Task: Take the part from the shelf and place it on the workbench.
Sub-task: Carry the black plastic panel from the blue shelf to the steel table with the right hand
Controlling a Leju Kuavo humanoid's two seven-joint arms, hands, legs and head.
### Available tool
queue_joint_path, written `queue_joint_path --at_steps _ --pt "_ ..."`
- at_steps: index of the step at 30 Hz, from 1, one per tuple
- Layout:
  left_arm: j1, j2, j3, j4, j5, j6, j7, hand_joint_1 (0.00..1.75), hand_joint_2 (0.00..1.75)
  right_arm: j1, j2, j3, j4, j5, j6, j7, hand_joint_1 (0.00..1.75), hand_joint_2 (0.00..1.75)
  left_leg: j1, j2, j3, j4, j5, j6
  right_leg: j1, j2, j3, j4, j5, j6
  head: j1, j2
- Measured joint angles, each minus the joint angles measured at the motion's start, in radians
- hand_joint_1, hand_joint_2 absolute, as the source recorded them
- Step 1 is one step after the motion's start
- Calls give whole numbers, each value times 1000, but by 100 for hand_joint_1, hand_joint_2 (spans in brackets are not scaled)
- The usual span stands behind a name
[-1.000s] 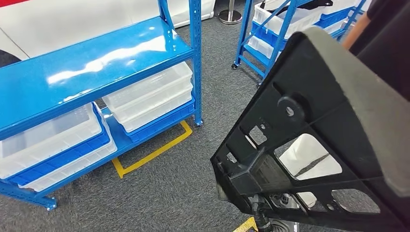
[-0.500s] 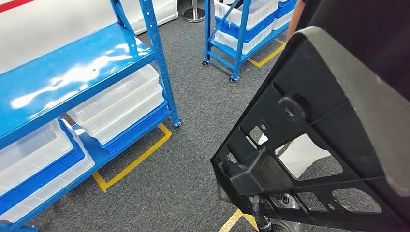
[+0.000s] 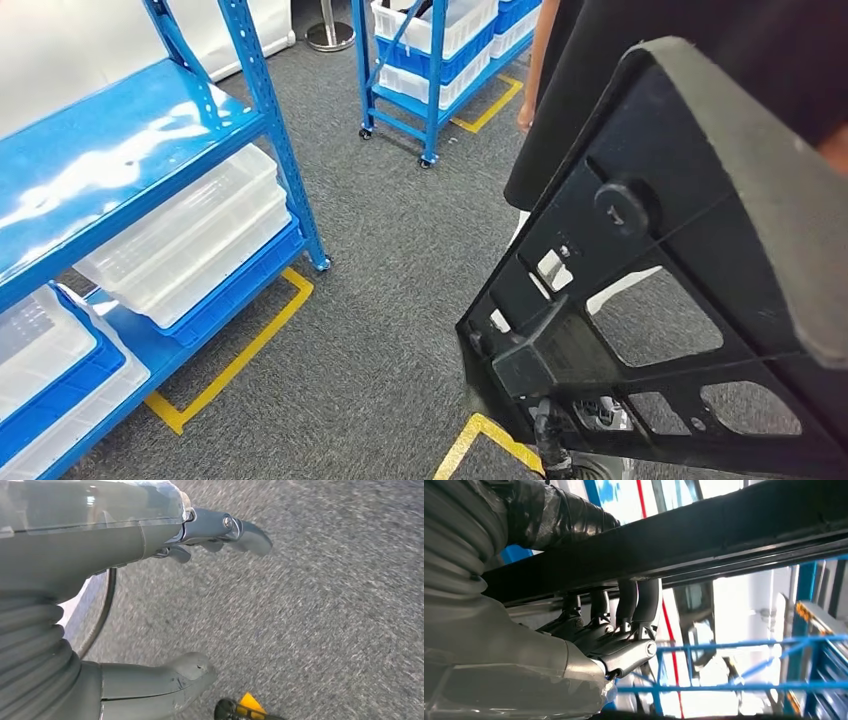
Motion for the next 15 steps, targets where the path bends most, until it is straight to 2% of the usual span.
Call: queue_joint_path --at_steps 1,2,3,4,5,7,8,9,11,12,13,15 --pt "2 0 3 0 0 0 0 0 175 1 -2 0 -2 -1 -11 0 175 175 -3 15 -1 1 0 1 -2 -14 -29 65 -31 3 0 0" --pt "3 0 7 0 -1 1 0 0 175 3 -5 0 -4 -2 -21 0 175 175 -5 30 -2 1 0 1 -3 -20 -48 111 -47 5 0 0" --pt "4 0 10 0 -1 1 0 0 175 6 -7 -1 -5 -4 -28 0 175 175 -7 44 -3 2 -1 2 -3 -24 -51 126 -46 5 0 0" --pt "3 0 13 0 -1 1 0 0 175 8 -8 -1 -7 -5 -32 0 175 175 -9 57 -2 2 -2 2 -2 -27 -34 101 -26 2 0 0" --pt "2 0 14 0 -2 2 0 0 175 10 -9 -1 -9 -6 -34 0 175 175 -11 68 -1 2 -3 2 0 -36 2 41 6 -3 0 0" --pt "0 -3 14 0 -3 2 0 0 175 12 -10 -1 -16 -6 -36 0 175 175 -15 87 3 2 -6 -1 12 -82 79 -97 51 -22 0 0" --pt "-1 -4 14 0 -3 1 0 0 175 12 -10 -1 -20 -6 -39 0 175 175 -16 95 4 2 -7 -3 19 -98 100 -138 60 -31 0 0" --pt "-1 -5 14 0 -4 1 0 0 175 13 -10 -1 -23 -5 -44 -1 175 175 -16 104 6 1 -8 -7 25 -108 107 -155 60 -38 0 0" --pt "-2 -7 15 0 -8 2 0 0 175 19 -10 -1 -27 0 -60 -1 175 175 -16 119 9 0 -11 -15 26 -86 105 -162 66 -45 1 0" --pt "-3 -8 15 0 -10 2 0 0 175 23 -10 -1 -30 4 -68 -1 175 175 -16 109 8 5 -18 -19 22 -77 107 -170 71 -48 1 0" --pt "-3 -9 15 0 -13 2 0 0 175 25 -10 -1 -31 8 -75 -1 175 175 -15 88 2 24 -35 -22 18 -66 110 -177 76 -52 0 0" --pt "0 -9 15 0 -18 2 1 0 175 30 -10 -1 -33 19 -96 -1 175 175 -11 30 -40 124 -95 -29 13 -45 111 -185 83 -58 0 0"
